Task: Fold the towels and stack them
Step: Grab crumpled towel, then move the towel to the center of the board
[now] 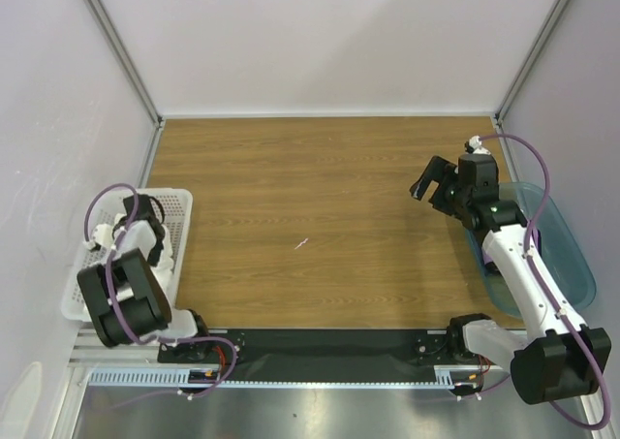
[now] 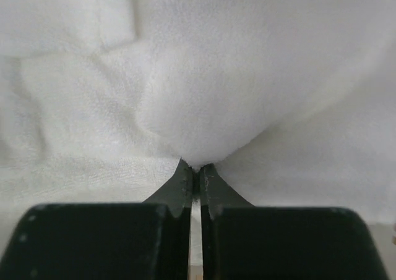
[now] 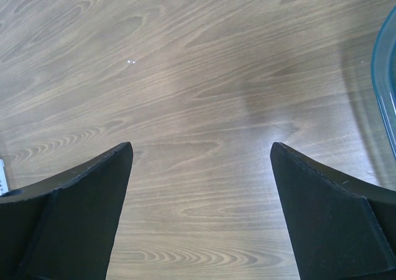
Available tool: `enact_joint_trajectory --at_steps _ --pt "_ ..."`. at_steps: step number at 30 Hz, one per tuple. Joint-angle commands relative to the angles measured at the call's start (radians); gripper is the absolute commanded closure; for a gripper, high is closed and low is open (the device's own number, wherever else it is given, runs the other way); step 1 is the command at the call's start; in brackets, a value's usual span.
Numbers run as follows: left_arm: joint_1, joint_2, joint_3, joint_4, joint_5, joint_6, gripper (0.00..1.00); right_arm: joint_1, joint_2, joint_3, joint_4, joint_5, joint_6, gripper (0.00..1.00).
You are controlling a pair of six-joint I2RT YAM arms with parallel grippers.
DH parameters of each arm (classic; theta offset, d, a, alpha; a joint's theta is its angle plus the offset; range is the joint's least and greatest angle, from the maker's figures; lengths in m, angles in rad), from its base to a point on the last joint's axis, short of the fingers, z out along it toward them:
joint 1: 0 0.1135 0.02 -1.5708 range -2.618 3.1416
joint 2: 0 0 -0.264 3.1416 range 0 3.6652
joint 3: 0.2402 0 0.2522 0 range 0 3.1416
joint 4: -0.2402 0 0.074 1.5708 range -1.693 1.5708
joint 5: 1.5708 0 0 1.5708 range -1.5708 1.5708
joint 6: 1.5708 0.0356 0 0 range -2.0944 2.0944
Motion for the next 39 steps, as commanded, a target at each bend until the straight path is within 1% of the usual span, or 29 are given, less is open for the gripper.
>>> enact_joint_trajectory --at_steps 1,6,9,10,12,13,15,16,18,19,20,21,22,23,24,25,26,27,28,29,30,32,34,36,39 --pt "0.007 -0.167 0.009 -0.034 -0.033 0.007 1.0 0.009 0.016 0.064 0.016 0.014 0.007 0.0" --pt "-0.019 -0.45 0.067 -0.067 -0.009 0.076 1.0 0.01 0.04 0.087 0.036 0.014 -0.024 0.0" --pt "-0.082 -0.534 0.157 -0.077 0.002 0.182 1.0 0.001 0.045 0.092 0.071 0.008 -0.039 0.0" --pt "-0.123 -0.541 0.227 -0.087 -0.001 0.202 1.0 -0.01 0.047 0.092 0.086 -0.019 -0.04 0.0" --pt "-0.174 -0.54 0.313 -0.117 -0.018 0.248 1.0 -0.026 0.056 0.101 0.128 -0.051 -0.019 0.0" --pt "-0.227 -0.525 0.405 -0.125 -0.019 0.308 1.0 -0.045 0.057 0.105 0.146 -0.068 -0.014 0.0" --pt "-0.283 -0.502 0.51 -0.152 -0.007 0.392 1.0 -0.053 0.057 0.113 0.186 -0.085 -0.004 0.0" --pt "-0.339 -0.474 0.609 -0.154 0.007 0.423 1.0 -0.062 0.059 0.116 0.194 -0.084 -0.004 0.0" --pt "-0.388 -0.445 0.7 -0.148 0.062 0.486 1.0 -0.076 0.06 0.119 0.206 -0.088 -0.005 0.0" --pt "-0.425 -0.427 0.785 -0.15 0.155 0.533 1.0 -0.082 0.059 0.121 0.209 -0.093 -0.008 0.0" --pt "-0.451 -0.387 0.826 -0.156 0.198 0.552 1.0 -0.097 0.059 0.118 0.21 -0.095 -0.013 0.0" --pt "-0.474 -0.368 0.867 -0.163 0.273 0.569 1.0 -0.105 0.06 0.119 0.211 -0.096 -0.022 0.0" --pt "-0.522 -0.35 0.933 -0.179 0.295 0.572 1.0 -0.112 0.06 0.121 0.209 -0.102 -0.028 0.0" --pt "-0.556 -0.313 0.959 -0.18 0.309 0.577 1.0 -0.128 0.062 0.124 0.204 -0.116 -0.037 0.0" --pt "-0.592 -0.299 0.979 -0.179 0.312 0.578 1.0 -0.134 0.062 0.128 0.198 -0.121 -0.05 0.0" --pt "-0.673 -0.284 1.004 -0.171 0.309 0.578 1.0 -0.139 0.062 0.135 0.195 -0.124 -0.059 0.0" --pt "-0.713 -0.27 1.012 -0.15 0.309 0.577 1.0 -0.142 0.06 0.135 0.197 -0.142 -0.071 0.0" --pt "-0.753 -0.241 1.016 -0.137 0.307 0.571 1.0 -0.145 0.059 0.138 0.197 -0.151 -0.082 0.0" --pt "-0.83 -0.226 1.019 -0.127 0.295 0.564 1.0 -0.143 0.057 0.135 0.192 -0.151 -0.096 0.0" --pt "-0.865 -0.209 1.02 -0.104 0.286 0.561 1.0 -0.145 0.057 0.133 0.189 -0.157 -0.102 0.0" --pt "-0.933 -0.169 1.013 -0.096 0.269 0.555 1.0 -0.146 0.053 0.132 0.186 -0.16 -0.108 0.0" --pt "-0.987 -0.129 0.998 -0.088 0.211 0.546 1.0 -0.146 0.05 0.122 0.171 -0.167 -0.119 0.0" --pt "-1.037 -0.069 0.958 -0.073 0.214 0.532 1.0 -0.148 0.045 0.107 0.16 -0.183 -0.125 0.0" --pt "-1.068 -0.035 0.911 -0.035 0.296 0.529 1.0 -0.148 0.042 0.092 0.151 -0.188 -0.125 0.0" --pt "-1.103 0.069 0.862 0.001 0.405 0.512 1.0 -0.149 0.039 0.05 0.138 -0.196 -0.119 0.0"
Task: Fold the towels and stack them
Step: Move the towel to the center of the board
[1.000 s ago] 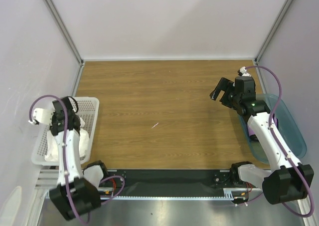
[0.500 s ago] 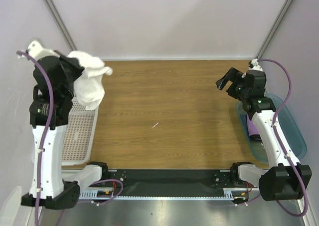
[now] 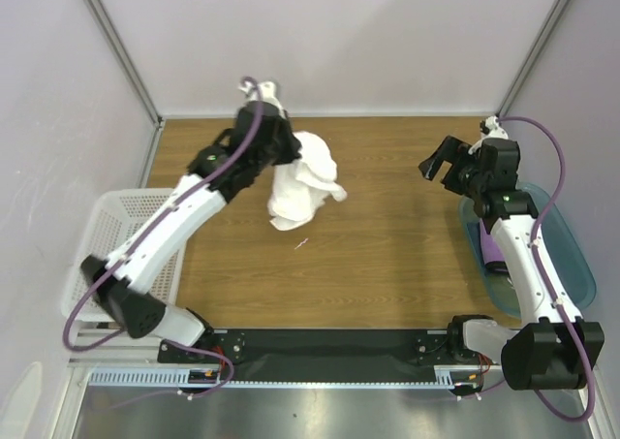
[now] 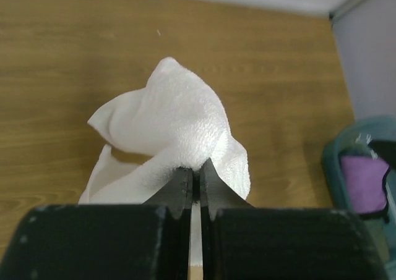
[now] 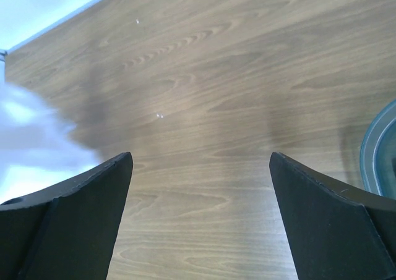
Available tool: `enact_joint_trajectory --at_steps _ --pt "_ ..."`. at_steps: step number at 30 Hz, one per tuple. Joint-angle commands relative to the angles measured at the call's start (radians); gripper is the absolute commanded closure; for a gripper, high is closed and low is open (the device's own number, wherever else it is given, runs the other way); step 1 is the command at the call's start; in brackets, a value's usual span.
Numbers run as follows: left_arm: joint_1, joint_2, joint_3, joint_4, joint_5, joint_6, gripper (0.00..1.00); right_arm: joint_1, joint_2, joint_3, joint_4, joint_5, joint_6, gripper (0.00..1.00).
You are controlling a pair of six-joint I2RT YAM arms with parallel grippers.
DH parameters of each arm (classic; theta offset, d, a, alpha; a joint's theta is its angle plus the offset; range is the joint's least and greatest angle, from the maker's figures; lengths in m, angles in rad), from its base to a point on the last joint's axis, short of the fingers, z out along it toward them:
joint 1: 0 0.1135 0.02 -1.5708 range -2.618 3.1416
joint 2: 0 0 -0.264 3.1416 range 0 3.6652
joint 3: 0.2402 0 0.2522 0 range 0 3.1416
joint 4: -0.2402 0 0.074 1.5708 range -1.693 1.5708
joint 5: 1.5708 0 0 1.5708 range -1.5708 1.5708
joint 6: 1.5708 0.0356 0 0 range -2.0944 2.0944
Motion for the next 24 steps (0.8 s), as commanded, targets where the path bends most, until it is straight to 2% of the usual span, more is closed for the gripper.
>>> enact_joint_trajectory --at_steps 1,4,6,9,10,13,16,20,24 --pt "-0.043 0.079 -0.055 0.087 0.126 -0.018 1.0 -0.005 -0.021 -0.031 -0.016 -0.031 -0.019 0.0" --pt "-0.088 0.144 -0.115 0.097 0.198 -0.016 0.98 -0.007 -0.023 -0.057 -0.029 -0.025 -0.021 0.0" --pt "-0.131 0.2 -0.151 0.098 0.238 0.008 0.88 -0.005 -0.026 -0.066 -0.041 -0.009 -0.024 0.0" --pt "-0.175 0.266 -0.169 0.08 0.27 0.036 0.52 -0.007 -0.027 -0.077 -0.05 0.009 -0.027 0.0" --pt "-0.181 0.276 -0.171 0.068 0.261 0.036 0.3 -0.007 -0.026 -0.077 -0.056 0.009 -0.03 0.0" --pt "-0.188 0.254 -0.22 0.002 0.16 0.001 0.14 -0.007 -0.021 -0.08 -0.062 0.0 -0.036 0.0" --pt "-0.169 0.169 -0.312 -0.012 0.063 -0.044 0.09 -0.007 -0.013 -0.077 -0.055 -0.014 -0.031 0.0" --pt "-0.091 0.081 -0.43 0.055 0.068 -0.11 0.12 0.02 0.011 -0.058 -0.026 -0.044 -0.025 0.0" --pt "0.025 0.02 -0.557 0.162 0.114 -0.14 0.16 0.186 0.051 -0.005 -0.009 0.049 -0.025 0.0"
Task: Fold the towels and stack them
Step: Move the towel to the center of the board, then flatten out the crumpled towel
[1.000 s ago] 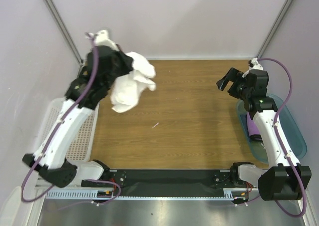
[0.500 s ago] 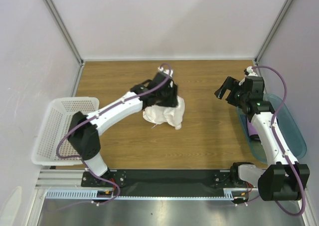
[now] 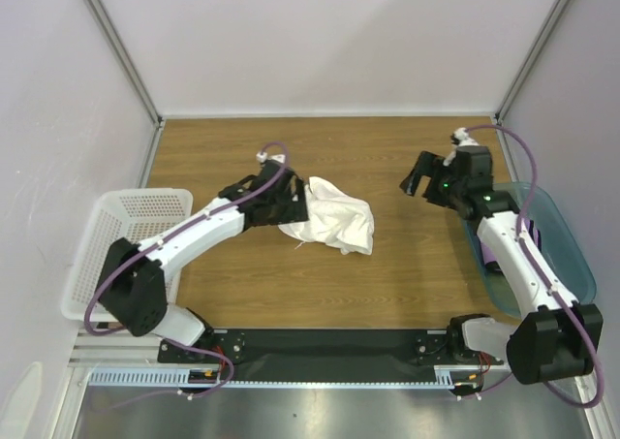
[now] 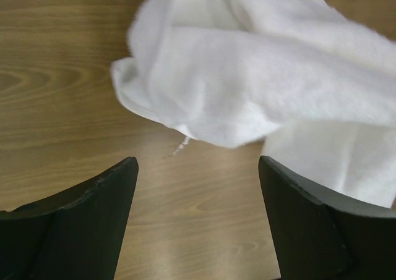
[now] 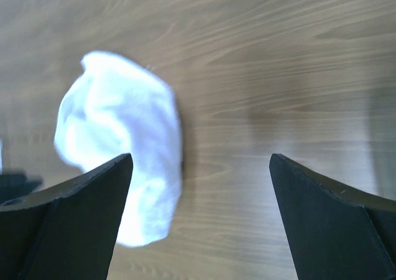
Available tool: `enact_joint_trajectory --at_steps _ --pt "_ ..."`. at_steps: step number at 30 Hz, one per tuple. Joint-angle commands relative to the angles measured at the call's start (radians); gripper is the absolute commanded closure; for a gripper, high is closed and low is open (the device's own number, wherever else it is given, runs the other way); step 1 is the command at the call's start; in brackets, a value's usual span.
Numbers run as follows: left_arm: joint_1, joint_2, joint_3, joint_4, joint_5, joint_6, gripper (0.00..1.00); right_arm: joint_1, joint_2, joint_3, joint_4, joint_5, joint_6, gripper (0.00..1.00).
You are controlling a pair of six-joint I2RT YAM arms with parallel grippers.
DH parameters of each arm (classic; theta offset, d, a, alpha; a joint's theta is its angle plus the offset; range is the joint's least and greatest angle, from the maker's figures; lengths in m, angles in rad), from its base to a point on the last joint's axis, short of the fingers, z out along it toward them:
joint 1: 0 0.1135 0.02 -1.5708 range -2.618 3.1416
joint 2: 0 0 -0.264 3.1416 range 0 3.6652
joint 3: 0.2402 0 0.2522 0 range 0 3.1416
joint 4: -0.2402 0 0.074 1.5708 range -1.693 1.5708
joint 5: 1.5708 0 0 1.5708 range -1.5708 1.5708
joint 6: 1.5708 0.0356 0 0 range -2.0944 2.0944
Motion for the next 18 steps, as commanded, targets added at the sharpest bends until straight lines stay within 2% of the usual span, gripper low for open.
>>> enact_joint_trajectory --at_steps 1,5,9,12,18 --pt "0.086 -0.075 -0.076 0.135 0.005 -0.059 0.16 0.126 0.035 0.08 0.051 0.044 -0.003 0.0" --pt "0.141 -0.069 -0.147 0.228 -0.015 -0.078 0.2 0.236 0.121 0.137 0.099 0.056 0.022 0.0" --pt "0.196 -0.004 -0.179 0.267 -0.029 -0.122 0.33 0.342 0.253 0.267 0.112 0.085 0.008 0.0" --pt "0.219 0.022 -0.213 0.3 -0.031 -0.153 0.39 0.419 0.359 0.362 0.134 0.098 -0.007 0.01" --pt "0.223 0.066 -0.265 0.369 -0.032 -0.153 0.41 0.52 0.61 0.542 0.146 0.101 0.002 0.05"
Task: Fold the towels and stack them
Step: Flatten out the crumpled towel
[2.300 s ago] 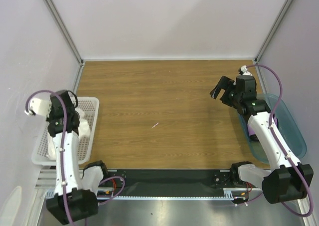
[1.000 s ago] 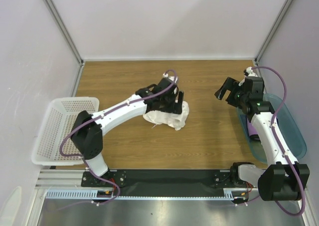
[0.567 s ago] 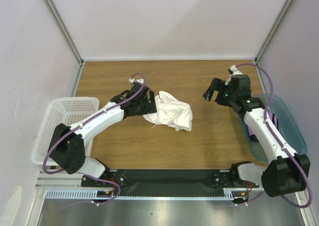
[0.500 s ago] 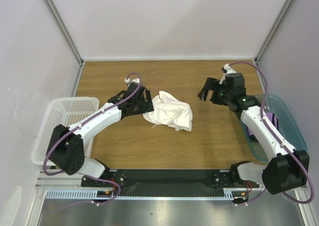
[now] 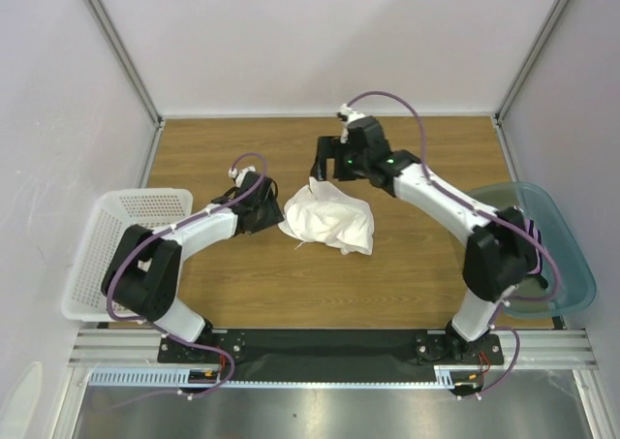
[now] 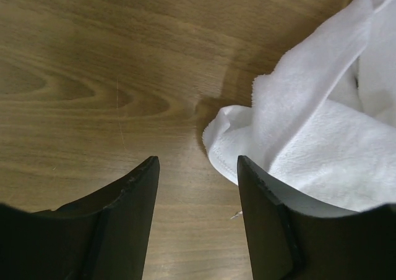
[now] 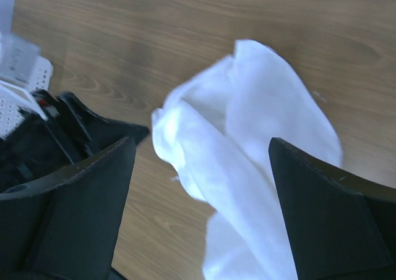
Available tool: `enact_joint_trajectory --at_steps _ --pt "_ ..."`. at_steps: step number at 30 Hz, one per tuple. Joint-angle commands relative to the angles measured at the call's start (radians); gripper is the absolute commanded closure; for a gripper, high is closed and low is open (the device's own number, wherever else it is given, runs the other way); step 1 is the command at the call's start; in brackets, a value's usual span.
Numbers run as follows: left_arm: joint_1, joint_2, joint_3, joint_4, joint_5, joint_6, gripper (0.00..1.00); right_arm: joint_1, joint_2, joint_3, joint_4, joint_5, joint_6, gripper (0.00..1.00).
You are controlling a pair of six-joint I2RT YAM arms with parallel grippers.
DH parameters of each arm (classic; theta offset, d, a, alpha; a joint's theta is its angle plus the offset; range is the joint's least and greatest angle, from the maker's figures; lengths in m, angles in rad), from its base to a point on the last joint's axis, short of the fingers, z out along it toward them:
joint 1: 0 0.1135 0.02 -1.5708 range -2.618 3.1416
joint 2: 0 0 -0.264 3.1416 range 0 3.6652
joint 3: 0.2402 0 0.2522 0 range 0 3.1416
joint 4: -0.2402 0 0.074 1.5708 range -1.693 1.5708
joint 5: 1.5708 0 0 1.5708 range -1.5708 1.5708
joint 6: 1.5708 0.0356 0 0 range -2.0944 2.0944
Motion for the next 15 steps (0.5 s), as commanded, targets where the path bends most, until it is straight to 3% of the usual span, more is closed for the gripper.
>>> enact_joint_trajectory --at_steps 1,11,14,15 --pt "0.003 0.027 -0.022 0.101 -0.011 -0.019 0.42 0.047 0.12 0.124 0.027 0.02 0.015 0.08" --pt "0.004 0.099 -0.035 0.202 -0.008 0.023 0.46 0.121 0.285 0.215 0.048 0.057 0.075 0.18" --pt "0.004 0.114 -0.046 0.24 -0.003 0.026 0.55 0.123 0.325 0.215 0.077 0.038 0.092 0.22" --pt "0.004 0.116 -0.063 0.254 -0.002 0.024 0.63 0.124 0.335 0.215 0.087 0.023 0.107 0.23"
